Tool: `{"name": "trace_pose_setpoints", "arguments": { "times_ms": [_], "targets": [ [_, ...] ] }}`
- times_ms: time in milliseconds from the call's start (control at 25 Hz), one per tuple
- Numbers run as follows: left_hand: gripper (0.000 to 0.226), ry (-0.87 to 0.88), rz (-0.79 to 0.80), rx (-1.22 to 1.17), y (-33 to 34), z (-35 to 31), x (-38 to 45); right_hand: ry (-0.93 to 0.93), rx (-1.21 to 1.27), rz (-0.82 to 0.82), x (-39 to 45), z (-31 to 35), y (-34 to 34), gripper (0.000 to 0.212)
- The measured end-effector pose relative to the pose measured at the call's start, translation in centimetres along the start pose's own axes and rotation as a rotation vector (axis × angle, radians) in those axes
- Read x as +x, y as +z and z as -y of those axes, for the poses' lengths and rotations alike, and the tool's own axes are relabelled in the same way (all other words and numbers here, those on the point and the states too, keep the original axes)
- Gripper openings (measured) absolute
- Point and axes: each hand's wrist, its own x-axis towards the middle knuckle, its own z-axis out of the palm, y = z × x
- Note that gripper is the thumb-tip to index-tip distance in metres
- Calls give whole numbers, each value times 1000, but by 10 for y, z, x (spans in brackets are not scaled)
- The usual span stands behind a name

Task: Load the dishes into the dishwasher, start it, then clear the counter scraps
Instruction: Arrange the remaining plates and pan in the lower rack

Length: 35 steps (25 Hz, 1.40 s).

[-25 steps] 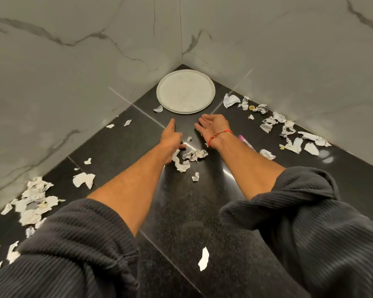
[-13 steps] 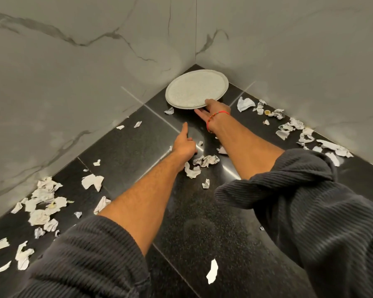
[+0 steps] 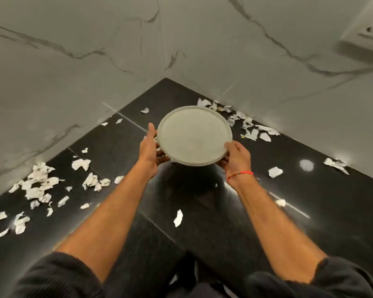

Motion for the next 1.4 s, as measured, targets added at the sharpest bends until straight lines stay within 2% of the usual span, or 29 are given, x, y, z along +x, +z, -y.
{"name": "trace_pose_setpoints", "arguments": {
  "times_ms": [160,360,560,720,880,1080,1240,1400],
  "targets": [
    [29,38,42,71,10,63,-91,-95,55,35,-96,-16,-88,12],
    [8,-2,134,187,28,119,-183,-177,78,-129,-174,-37,-179,31],
    [21,26,329,410,53,156,-244,-278,146,-340,-264,-55,-252,35],
    [25,-28,565,510,56,202,-301,-326,195,-526,-354,-78,-295,43],
    [15,-28,753,617,49,256,-354,-342,247,-668,-434,-124,-327,52],
    [27,-39,978,773,27,313,-423,-357,395,-873,-518,-160,-373,55],
    [11,-115,1077,891,29,359,-474,-280,521,-989,-573,-192,-419,46],
    [23,-261,1057,967,31,440,-536,-193,647,-1042,-632,-235,-487,45]
  ]
}}
